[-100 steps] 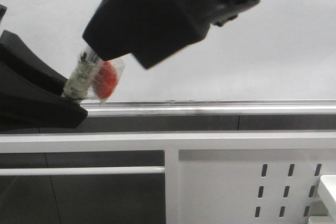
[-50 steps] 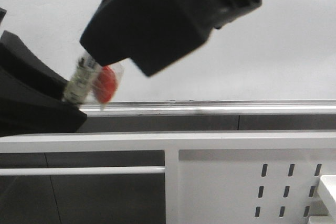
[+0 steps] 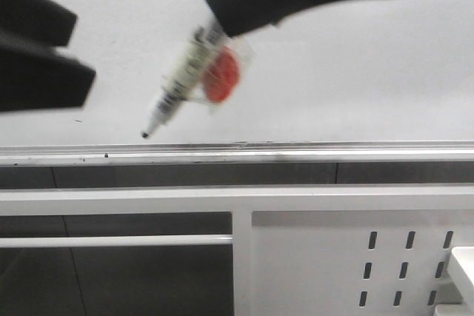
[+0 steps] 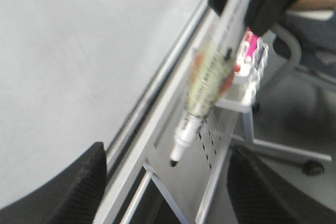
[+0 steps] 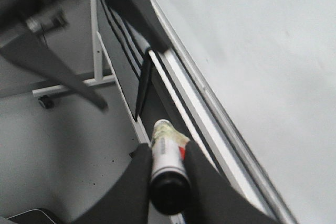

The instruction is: Write number 1 on whiteboard

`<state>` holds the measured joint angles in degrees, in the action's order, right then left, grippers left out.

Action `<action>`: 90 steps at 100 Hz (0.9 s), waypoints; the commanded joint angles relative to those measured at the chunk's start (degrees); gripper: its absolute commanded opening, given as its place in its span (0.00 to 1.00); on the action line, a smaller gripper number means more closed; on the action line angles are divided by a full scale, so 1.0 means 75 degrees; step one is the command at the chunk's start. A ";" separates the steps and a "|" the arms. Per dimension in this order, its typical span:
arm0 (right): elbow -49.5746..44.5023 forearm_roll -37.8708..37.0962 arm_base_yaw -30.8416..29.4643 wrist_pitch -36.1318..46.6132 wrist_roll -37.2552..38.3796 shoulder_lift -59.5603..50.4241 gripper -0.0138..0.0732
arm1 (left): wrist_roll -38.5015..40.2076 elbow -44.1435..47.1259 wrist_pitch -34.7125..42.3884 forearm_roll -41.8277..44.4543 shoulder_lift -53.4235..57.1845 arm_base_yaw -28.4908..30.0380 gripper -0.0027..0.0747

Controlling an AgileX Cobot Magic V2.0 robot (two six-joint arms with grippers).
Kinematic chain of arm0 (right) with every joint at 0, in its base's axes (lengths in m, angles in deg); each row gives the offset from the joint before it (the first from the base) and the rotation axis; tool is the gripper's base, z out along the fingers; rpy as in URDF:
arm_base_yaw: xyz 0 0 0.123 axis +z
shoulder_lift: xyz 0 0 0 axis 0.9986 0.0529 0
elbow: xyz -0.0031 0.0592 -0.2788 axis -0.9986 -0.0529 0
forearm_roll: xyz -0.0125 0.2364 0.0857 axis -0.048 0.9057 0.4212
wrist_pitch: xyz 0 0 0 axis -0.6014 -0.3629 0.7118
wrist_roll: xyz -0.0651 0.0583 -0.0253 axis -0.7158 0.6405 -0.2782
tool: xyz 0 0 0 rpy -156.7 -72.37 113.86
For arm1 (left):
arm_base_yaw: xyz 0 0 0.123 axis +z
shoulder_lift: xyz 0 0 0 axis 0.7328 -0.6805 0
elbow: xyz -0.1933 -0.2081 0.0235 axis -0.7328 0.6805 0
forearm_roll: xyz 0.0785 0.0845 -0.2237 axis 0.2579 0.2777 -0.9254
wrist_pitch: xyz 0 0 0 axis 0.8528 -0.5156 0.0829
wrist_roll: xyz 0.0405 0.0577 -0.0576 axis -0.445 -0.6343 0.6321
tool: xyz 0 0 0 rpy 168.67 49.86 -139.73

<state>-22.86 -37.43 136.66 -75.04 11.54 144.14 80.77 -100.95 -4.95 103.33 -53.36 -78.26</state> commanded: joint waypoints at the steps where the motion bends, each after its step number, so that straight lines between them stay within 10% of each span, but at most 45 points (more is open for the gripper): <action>1: -0.0180 0.0376 -0.0093 0.0779 0.0034 -0.0412 0.10 | 0.0672 -0.0224 -0.0301 -0.0215 0.0440 -0.0029 0.54; 21: -0.1451 0.1140 -0.0093 0.2415 0.0034 -0.1337 0.10 | 0.1795 -0.0224 -0.1454 -0.0215 0.1063 -0.0029 0.01; 90: -0.1985 0.1493 -0.0805 0.3584 -0.0039 -0.1544 0.10 | 0.3601 0.0404 -0.4197 -0.0185 0.2132 -0.0029 0.01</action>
<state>-39.62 -25.91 131.02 -52.47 11.74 132.60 106.69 -97.99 -34.85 103.23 -40.52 -78.26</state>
